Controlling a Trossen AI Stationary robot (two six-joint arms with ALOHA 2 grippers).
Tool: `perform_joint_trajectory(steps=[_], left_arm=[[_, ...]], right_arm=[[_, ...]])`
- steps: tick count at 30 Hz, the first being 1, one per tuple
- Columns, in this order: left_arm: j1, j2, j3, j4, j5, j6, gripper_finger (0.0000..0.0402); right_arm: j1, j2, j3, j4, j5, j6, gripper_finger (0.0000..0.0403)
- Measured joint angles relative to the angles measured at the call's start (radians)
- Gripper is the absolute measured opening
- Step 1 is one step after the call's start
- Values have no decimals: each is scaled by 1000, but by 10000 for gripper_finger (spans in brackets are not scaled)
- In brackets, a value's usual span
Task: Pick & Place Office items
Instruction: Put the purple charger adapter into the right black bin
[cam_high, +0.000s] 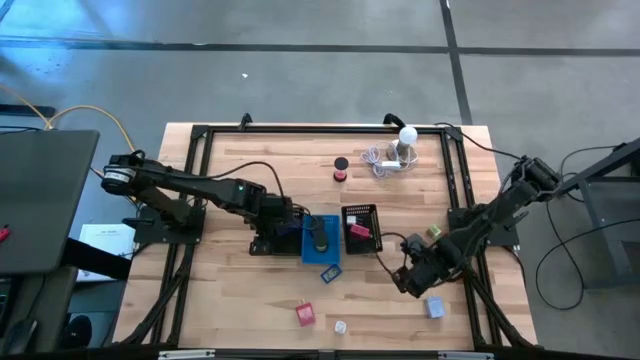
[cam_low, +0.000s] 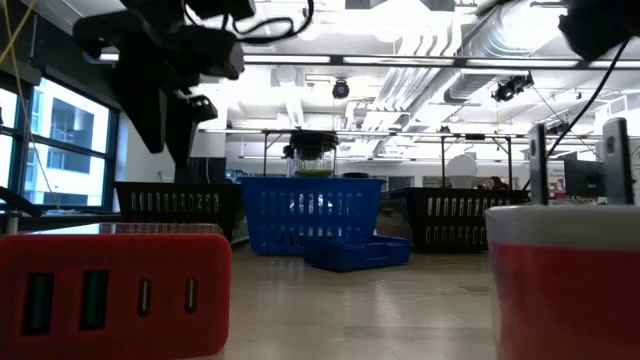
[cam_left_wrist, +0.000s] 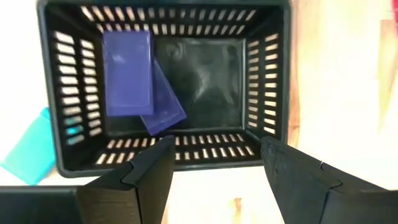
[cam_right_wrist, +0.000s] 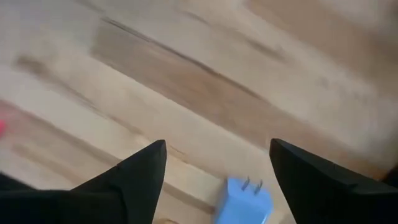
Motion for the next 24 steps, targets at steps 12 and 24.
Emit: perform_joint_trajectory(steps=[12,24], left_arm=[[57,-118,0,33,-105,153,233],[159,-120,-1,143,18,327,233]], right_arm=[[155,0,-36,63,-43,366,276],[291,104,-35,91,-150,627,276]])
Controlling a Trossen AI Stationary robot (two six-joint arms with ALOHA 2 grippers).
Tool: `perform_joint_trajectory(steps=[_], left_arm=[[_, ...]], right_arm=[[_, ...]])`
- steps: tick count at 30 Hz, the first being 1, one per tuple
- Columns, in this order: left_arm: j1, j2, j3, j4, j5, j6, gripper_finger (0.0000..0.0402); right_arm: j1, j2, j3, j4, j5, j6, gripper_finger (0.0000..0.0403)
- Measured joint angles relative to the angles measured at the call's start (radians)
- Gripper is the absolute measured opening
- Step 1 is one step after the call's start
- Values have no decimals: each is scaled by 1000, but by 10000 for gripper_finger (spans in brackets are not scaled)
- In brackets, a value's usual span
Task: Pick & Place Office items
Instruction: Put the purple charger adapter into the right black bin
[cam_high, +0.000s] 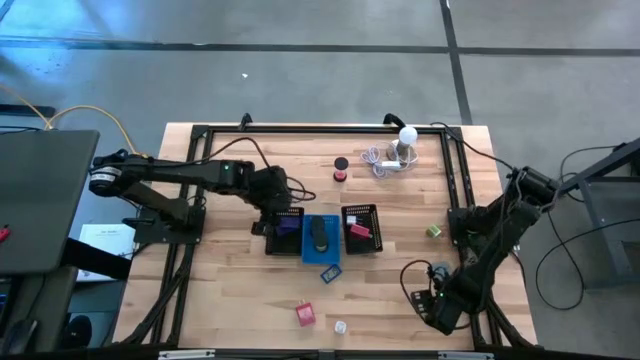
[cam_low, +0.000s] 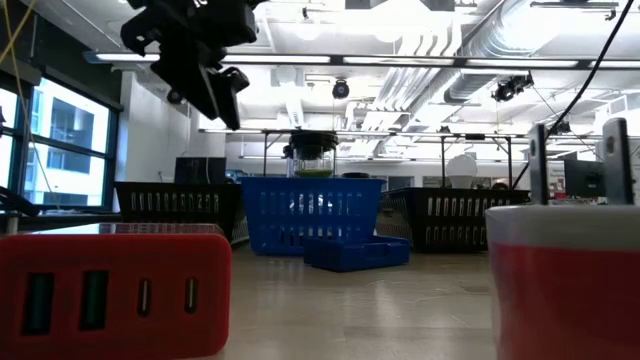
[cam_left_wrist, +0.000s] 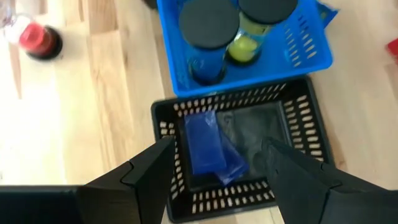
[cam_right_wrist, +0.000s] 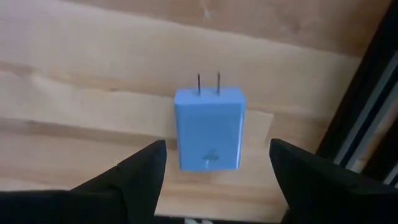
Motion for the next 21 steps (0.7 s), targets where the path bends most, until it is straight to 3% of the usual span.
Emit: perform_joint_trajectory(steps=[6,11,16,21], left_arm=[[28,0,0,28,62,47,233],[39,0,0,59,66,74,233],[43,0,0,85,65,75,233],[43,0,0,88,65,78,233]], right_arm=[[0,44,0,-15,48,1,276],[0,95,1,15,-17,1,276],[0,125,1,59,22,-8,276],[-7,165,1,83,-11,-16,276]])
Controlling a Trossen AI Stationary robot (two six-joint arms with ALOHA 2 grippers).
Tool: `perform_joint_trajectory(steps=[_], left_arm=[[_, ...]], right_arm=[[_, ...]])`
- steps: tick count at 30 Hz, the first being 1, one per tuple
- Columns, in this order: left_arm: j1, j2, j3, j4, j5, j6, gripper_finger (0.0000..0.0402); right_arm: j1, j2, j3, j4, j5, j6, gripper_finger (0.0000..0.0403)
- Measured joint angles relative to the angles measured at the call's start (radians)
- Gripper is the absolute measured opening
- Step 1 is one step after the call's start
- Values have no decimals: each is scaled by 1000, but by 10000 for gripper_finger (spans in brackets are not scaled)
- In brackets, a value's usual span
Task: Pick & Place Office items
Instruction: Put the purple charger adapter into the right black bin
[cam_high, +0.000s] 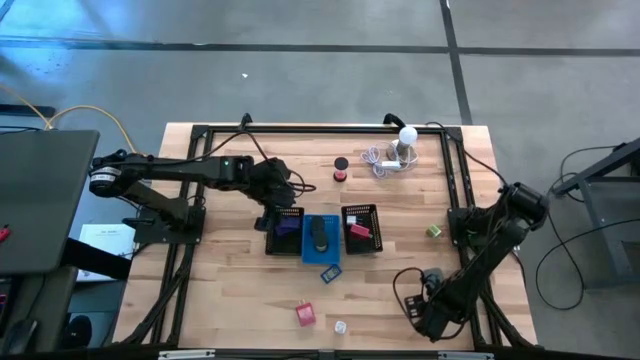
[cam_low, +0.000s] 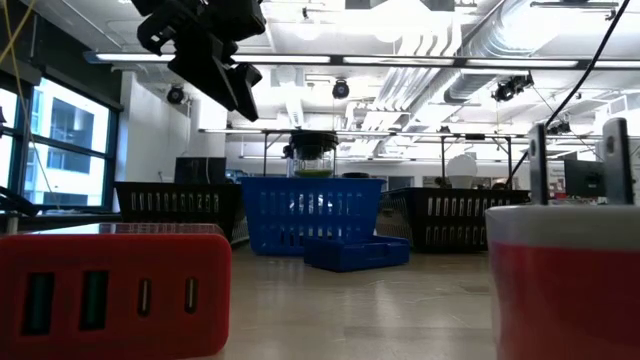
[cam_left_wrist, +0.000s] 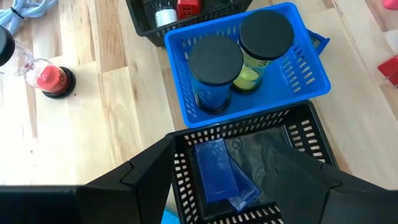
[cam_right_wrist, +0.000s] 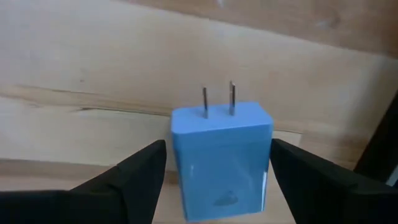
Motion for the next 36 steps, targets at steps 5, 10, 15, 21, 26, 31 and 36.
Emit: perform_joint_trajectory(steps=[5,10,15,21,26,31,36], left_arm=[[0,0,0,0,0,3,233],[0,0,0,9,24,26,233],[0,0,0,13,46,74,232],[0,0,0,31,47,114,232],[0,0,0,49,49,135,232],[0,0,0,59,49,146,232],[0,0,0,62,49,152,232]], right_arm=[[-12,33,1,46,-42,39,276],[-24,42,2,49,-44,7,261],[-26,43,3,48,-48,-11,204],[-27,44,2,42,-33,-36,197],[-24,43,2,47,87,-107,197],[-30,37,2,97,307,-164,197],[-54,8,1,105,511,-259,197]])
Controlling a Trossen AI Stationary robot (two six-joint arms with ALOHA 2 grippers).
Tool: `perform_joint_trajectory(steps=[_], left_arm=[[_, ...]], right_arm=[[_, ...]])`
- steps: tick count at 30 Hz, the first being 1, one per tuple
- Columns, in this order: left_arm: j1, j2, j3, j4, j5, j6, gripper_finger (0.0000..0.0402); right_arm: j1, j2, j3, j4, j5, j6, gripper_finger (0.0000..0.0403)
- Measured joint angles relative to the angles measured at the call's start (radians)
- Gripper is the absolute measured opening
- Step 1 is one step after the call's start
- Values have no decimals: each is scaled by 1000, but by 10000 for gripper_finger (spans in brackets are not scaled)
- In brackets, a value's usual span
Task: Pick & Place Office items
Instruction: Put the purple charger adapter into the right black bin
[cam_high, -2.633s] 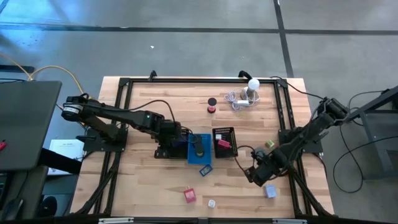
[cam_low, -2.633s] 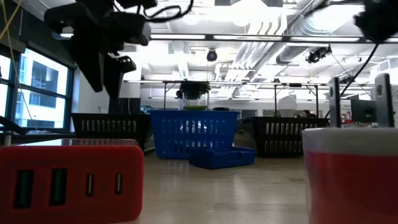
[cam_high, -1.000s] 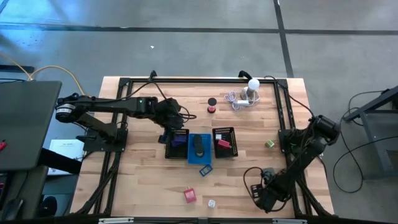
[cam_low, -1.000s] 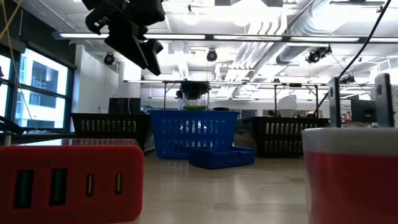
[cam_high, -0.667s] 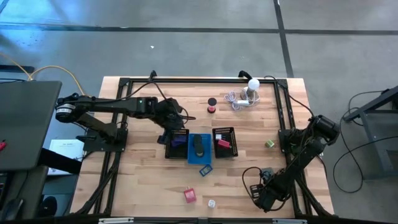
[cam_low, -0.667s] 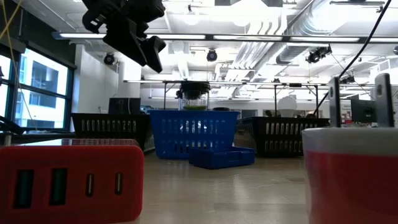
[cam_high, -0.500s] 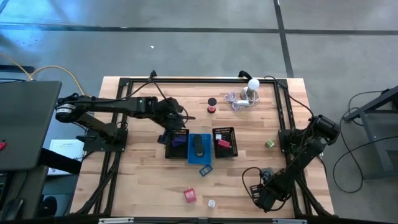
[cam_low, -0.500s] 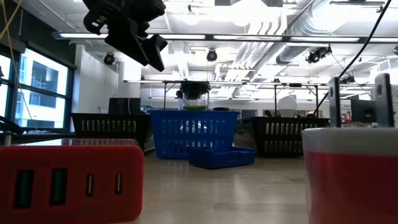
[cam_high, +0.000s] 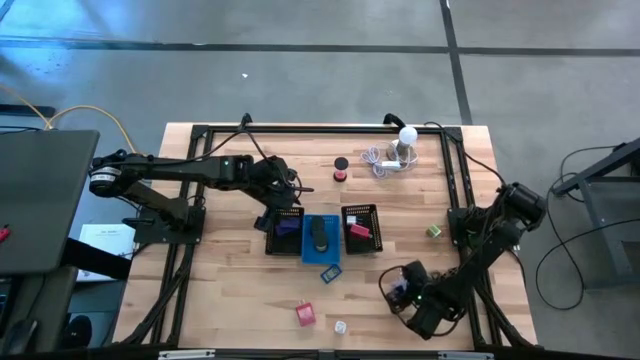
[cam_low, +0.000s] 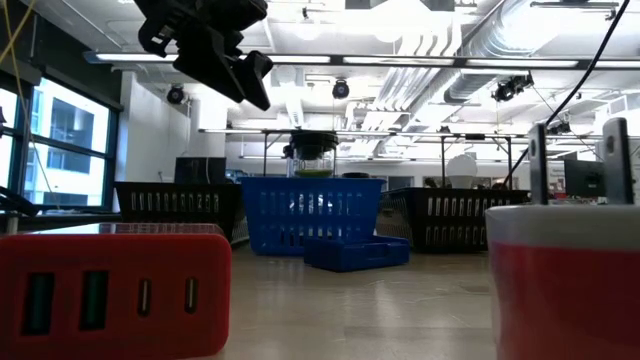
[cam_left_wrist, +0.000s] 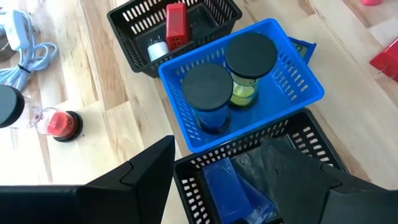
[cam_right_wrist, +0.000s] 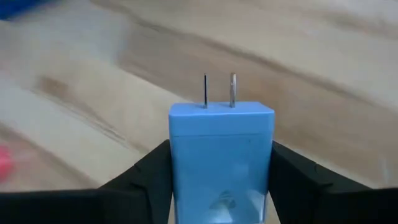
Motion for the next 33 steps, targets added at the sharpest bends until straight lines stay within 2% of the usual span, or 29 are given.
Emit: perform_joint_trajectory(steps=[3,10,20,23,28,33], left_arm=[[0,0,0,3,13,0,232],[0,0,0,2,124,-10,232],[-20,0,-35,-14,263,-154,232],[-40,0,-67,7,301,-187,232],[-89,0,-92,16,303,-258,232],[-148,0,-94,16,303,-289,232]], right_arm=[[-30,-10,27,-6,59,-106,197],[-135,-16,82,-115,53,-415,197],[-284,-88,143,-220,83,-816,197],[-341,-105,167,-176,119,-972,197],[-445,-104,210,-62,135,-1265,197],[-544,-104,211,71,98,-1431,197]])
